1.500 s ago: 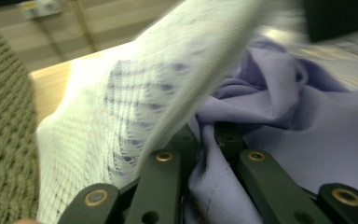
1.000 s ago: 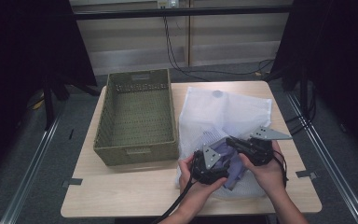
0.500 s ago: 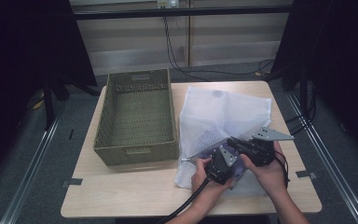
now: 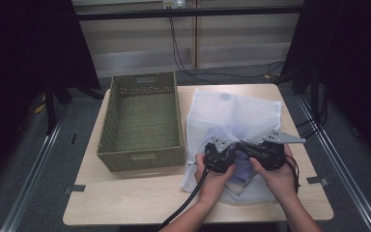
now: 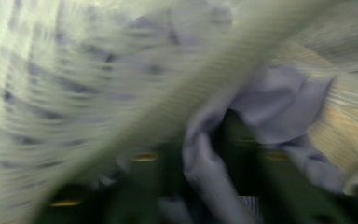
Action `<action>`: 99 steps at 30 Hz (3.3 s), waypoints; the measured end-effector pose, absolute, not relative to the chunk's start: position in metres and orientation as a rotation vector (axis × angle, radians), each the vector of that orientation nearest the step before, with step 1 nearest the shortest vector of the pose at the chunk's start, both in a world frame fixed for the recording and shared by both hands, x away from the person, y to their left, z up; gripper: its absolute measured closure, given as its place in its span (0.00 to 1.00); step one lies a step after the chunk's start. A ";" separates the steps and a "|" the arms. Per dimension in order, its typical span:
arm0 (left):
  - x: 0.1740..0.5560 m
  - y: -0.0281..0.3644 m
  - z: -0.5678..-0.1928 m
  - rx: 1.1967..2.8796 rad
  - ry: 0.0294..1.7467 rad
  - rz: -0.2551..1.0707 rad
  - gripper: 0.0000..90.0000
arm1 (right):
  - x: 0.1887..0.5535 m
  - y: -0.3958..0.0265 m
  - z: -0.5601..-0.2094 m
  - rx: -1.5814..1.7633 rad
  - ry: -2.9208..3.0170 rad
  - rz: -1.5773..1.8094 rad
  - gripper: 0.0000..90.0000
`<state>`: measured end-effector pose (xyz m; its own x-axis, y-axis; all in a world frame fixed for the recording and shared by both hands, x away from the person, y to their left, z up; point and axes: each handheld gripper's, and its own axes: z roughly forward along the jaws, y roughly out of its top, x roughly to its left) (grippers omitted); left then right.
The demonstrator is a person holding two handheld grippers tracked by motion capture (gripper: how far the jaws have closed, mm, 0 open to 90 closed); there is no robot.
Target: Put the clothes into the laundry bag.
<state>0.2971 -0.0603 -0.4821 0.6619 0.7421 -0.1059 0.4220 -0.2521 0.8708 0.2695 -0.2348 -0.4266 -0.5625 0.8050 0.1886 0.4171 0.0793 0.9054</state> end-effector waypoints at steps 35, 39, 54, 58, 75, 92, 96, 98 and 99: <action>0.279 -0.056 -0.491 1.976 0.794 0.371 0.47 | 0.268 -0.246 -0.442 1.273 2.021 1.431 0.99; 0.257 -0.003 -0.473 1.917 0.767 0.362 0.39 | 0.262 -0.248 -0.441 1.240 2.064 1.447 0.99; 0.255 0.071 -0.505 2.135 0.941 0.391 0.64 | 0.261 -0.202 -0.488 1.015 2.551 1.225 0.99; 0.254 0.067 -0.504 2.134 0.914 0.350 0.99 | 0.267 -0.196 -0.497 1.051 2.558 1.157 0.99; 0.255 0.080 -0.506 2.129 0.823 0.148 1.00 | 0.329 -0.234 -0.496 1.368 2.091 0.932 0.99; 0.254 0.073 -0.507 2.112 0.836 0.144 1.00 | 0.288 -0.210 -0.503 1.074 2.438 1.088 0.99; 0.255 0.077 -0.507 2.104 0.851 0.119 1.00 | 0.307 -0.231 -0.503 1.283 2.209 0.936 0.99; 0.254 0.077 -0.508 2.093 0.855 0.117 1.00 | 0.313 -0.241 -0.504 1.333 2.132 0.893 0.99; 0.254 0.077 -0.508 2.089 0.867 0.115 1.00 | 0.313 -0.244 -0.504 1.343 2.119 0.890 0.99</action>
<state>0.2543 0.0775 -0.5075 0.7557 0.6177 -0.2178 0.5398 -0.3991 0.7412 0.3134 -0.2441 -0.5037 -0.4068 0.9122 -0.0486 0.6038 0.3084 0.7351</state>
